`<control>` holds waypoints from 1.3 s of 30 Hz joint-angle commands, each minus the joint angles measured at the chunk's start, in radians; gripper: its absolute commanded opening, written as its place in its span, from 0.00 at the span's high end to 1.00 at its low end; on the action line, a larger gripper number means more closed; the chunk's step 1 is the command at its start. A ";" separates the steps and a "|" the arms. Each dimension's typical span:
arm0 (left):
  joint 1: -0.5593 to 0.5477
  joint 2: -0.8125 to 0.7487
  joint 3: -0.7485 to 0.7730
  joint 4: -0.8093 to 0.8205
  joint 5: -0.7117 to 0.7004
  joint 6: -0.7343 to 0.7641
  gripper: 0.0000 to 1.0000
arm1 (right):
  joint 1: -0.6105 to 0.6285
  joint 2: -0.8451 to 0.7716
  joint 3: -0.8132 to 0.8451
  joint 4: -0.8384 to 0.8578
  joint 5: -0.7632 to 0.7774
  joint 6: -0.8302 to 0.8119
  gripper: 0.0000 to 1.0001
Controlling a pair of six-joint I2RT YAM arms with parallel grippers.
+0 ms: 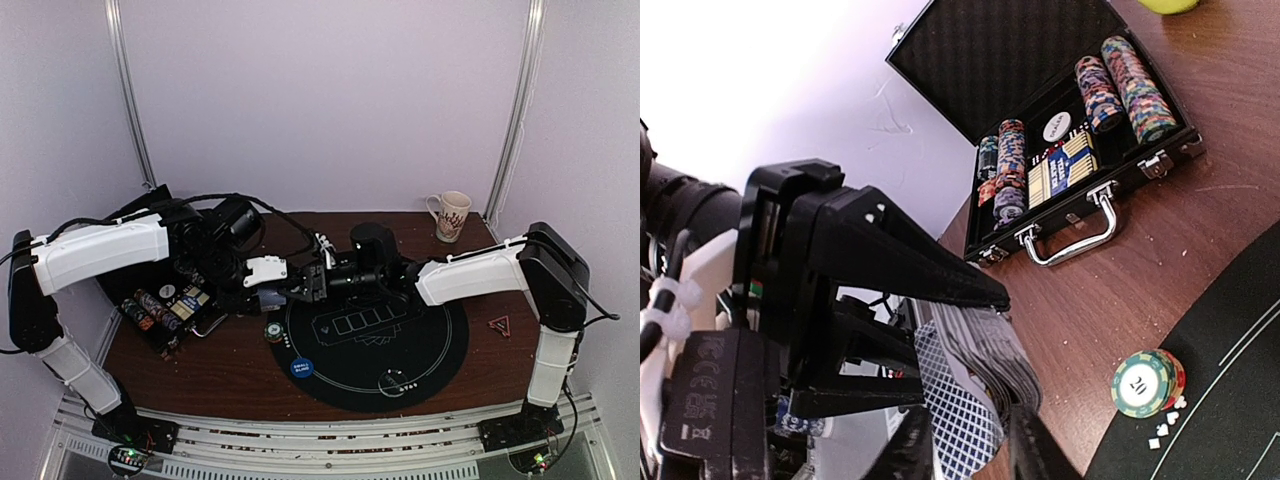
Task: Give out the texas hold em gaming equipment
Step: Pick up the poker card from the face-down deck piles.
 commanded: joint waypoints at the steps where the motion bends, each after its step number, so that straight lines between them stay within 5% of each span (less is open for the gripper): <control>1: 0.007 -0.010 -0.005 0.020 0.002 -0.008 0.52 | 0.007 0.017 0.032 0.001 -0.018 -0.014 0.77; 8: 0.007 -0.011 -0.007 0.019 0.003 -0.006 0.52 | 0.007 0.009 0.033 -0.018 -0.005 -0.025 1.00; 27: 0.010 -0.018 -0.030 0.020 0.002 -0.001 0.52 | -0.075 -0.183 -0.069 -0.155 -0.035 -0.094 1.00; 39: 0.015 -0.031 -0.033 0.020 -0.002 -0.002 0.52 | -0.257 -0.323 -0.169 -0.211 -0.019 -0.026 1.00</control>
